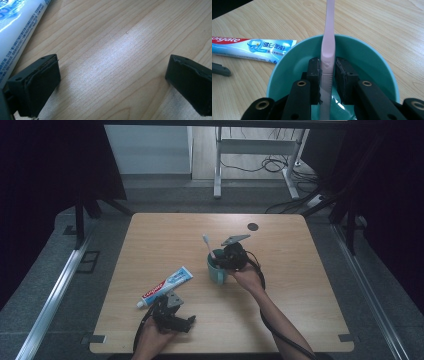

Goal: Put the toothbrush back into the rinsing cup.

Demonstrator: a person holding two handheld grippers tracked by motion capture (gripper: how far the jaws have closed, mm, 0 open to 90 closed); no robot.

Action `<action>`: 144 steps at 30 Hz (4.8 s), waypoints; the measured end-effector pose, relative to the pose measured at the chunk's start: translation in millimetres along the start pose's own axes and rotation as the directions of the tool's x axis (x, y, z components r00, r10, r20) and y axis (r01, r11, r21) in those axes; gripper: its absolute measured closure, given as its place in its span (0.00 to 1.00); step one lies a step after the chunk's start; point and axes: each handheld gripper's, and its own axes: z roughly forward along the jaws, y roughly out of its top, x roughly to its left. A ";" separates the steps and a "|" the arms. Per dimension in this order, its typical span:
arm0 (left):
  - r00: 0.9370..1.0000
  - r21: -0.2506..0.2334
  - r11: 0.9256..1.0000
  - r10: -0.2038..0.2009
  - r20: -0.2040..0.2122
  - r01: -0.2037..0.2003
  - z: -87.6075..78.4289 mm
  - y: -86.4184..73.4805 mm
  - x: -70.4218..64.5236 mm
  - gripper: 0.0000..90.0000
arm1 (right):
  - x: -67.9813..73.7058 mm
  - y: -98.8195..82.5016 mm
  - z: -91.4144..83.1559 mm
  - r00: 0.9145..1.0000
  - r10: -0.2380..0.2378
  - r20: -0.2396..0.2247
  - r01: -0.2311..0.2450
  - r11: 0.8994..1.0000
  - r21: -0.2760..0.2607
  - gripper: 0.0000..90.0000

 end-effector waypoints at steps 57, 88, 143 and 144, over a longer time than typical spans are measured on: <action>1.000 -0.002 1.000 -0.002 0.001 0.002 0.1 0.0 -0.2 0.00 | 6.6 4.0 -61.4 0.998 -0.054 -0.015 0.054 0.998 -0.027 0.12; 1.000 -0.003 1.000 -0.002 0.000 0.002 0.2 -0.1 -0.2 0.00 | -1.8 -48.6 -95.4 0.998 -0.058 0.017 0.058 0.998 -0.002 0.09; 1.000 -0.003 1.000 -0.007 0.000 0.007 0.3 -0.1 -0.5 0.00 | 0.6 -172.3 -103.1 0.994 -0.040 0.099 0.033 0.997 0.070 0.10; 1.000 -0.003 1.000 -0.007 0.000 0.007 0.3 -0.1 -0.5 0.00 | 0.3 -173.4 -102.6 0.995 -0.041 0.096 0.034 0.997 0.072 0.10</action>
